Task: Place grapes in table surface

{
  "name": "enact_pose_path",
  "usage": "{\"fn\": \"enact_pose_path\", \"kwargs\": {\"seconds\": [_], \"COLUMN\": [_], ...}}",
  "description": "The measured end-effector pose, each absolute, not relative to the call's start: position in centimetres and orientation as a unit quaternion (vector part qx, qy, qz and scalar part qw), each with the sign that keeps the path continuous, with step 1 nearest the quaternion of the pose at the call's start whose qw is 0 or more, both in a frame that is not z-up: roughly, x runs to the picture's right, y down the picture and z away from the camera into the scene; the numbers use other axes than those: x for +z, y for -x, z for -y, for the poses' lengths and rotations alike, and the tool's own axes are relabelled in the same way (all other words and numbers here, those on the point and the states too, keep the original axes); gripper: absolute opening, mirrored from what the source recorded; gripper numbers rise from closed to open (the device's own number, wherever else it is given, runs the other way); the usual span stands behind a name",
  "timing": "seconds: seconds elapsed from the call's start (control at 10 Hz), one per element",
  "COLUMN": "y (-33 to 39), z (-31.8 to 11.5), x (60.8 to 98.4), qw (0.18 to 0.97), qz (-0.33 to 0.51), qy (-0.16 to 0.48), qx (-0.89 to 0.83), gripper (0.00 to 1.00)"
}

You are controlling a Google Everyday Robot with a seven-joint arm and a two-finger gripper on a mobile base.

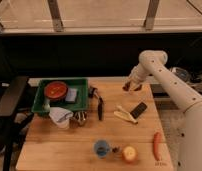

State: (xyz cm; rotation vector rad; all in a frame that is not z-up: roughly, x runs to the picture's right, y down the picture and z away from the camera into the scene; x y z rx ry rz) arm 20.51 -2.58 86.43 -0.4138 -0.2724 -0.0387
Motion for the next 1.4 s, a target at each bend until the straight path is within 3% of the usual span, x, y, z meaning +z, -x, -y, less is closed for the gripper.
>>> {"fn": "enact_pose_path", "kwargs": {"seconds": [0.3, 0.6, 1.4], "y": [-19.6, -18.3, -15.0], "z": [4.5, 5.0, 0.0], "x": [80.5, 78.8, 86.5], "qw": [0.977, 0.977, 0.962], "qz": [0.144, 0.152, 0.173], "qy": [0.153, 0.146, 0.202], "qx": [-0.021, -0.030, -0.067], "gripper": [0.00, 0.00, 0.00]}}
